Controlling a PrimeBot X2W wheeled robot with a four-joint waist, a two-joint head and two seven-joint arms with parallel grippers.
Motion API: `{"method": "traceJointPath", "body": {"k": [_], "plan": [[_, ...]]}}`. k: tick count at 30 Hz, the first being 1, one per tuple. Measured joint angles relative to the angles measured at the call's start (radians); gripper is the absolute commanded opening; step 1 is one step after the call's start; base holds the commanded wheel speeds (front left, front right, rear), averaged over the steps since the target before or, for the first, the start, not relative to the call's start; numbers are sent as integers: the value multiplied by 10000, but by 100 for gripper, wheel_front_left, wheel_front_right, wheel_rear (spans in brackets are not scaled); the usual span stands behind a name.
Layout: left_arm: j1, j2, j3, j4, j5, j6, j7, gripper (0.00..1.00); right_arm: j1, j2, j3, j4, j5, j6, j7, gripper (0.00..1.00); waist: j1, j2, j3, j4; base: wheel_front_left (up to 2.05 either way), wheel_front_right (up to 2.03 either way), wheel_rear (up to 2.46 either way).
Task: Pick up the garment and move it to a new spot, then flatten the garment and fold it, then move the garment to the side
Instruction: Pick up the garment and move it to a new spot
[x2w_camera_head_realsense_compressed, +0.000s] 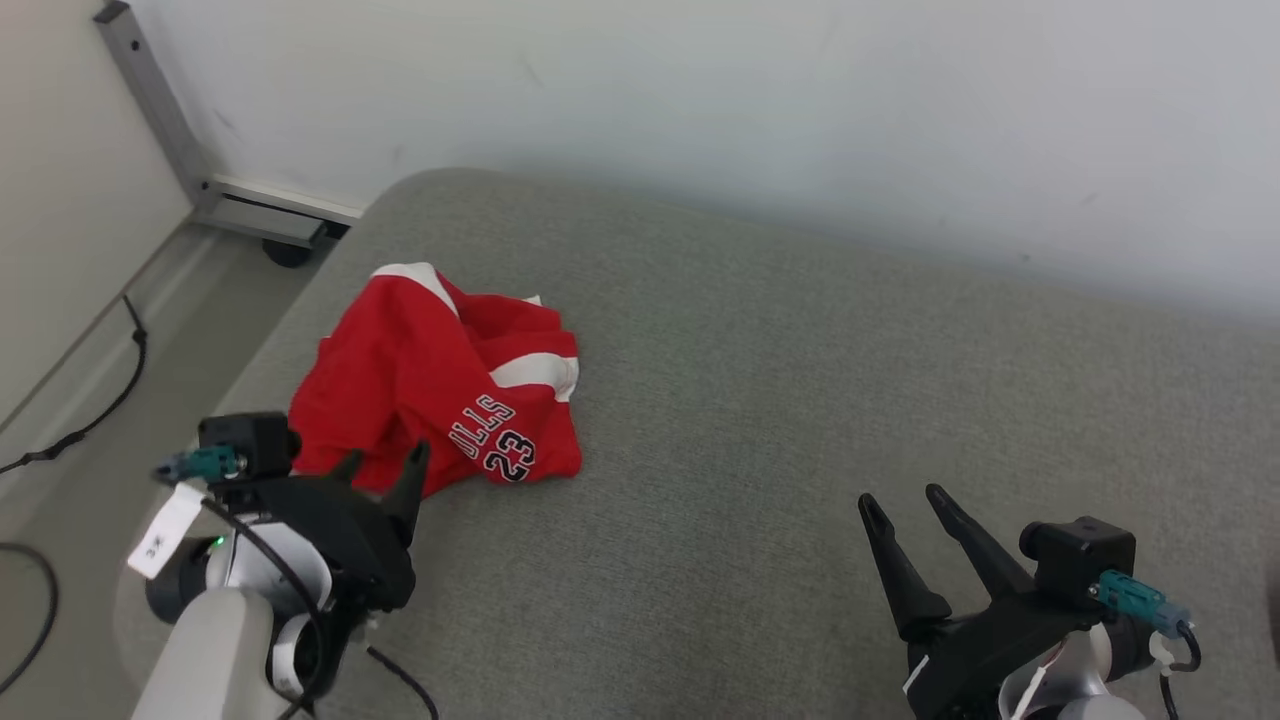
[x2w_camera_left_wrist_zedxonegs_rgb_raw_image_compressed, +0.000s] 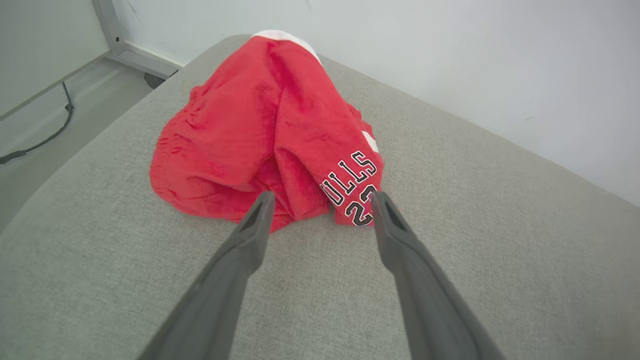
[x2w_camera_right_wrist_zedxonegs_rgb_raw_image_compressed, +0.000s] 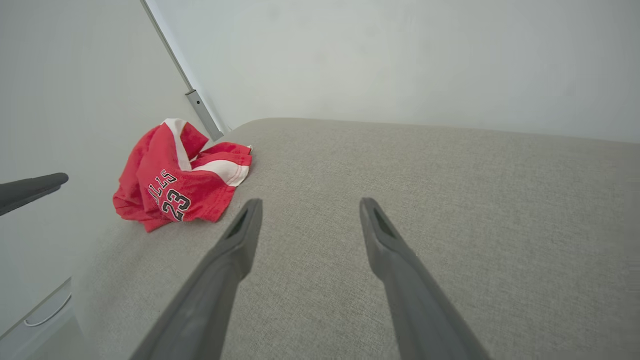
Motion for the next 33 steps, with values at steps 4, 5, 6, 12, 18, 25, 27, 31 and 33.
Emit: {"method": "traceJointPath", "body": {"k": [4,5,6,12,18,25,27,31,33], "plan": [[-677,-17,12,537,-2,-10,253,100,-14,-142,59,-523,-119,-46,245,100,0,0,470,-469,0,0,0],[-782,13,42,631,-2,-10,274,100,-35,-167,71,-644,-144,-73,309,100,0,0,592,-591,0,0,0],[-878,69,65,704,13,0,328,100,-79,-203,92,-734,-199,-73,380,100,0,0,719,-719,0,0,0],[-1326,629,347,1218,424,487,527,100,-709,-345,207,-1302,-261,-71,721,100,1,0,1525,-1466,0,0,0],[-2405,451,339,1827,648,834,623,100,-1301,-575,-27,-1559,-261,-71,955,100,1,0,2461,-2022,0,0,0],[-2859,178,119,2631,834,986,309,0,-1442,-709,-136,-1218,-261,-71,1043,100,2,0,3128,-2498,0,0,0],[-3019,142,109,2811,834,963,186,0,-1473,-688,-127,-1095,-259,-71,1041,100,1,0,3074,-2524,0,0,0],[-3357,-247,40,2941,694,606,-242,0,-1646,-556,-117,-610,-228,-29,938,100,0,0,2700,-2510,0,0,0],[-3543,-339,-44,2899,642,445,-431,0,-1637,-497,-111,-441,-161,-12,861,100,-1,0,2466,-2483,0,0,0]]}}
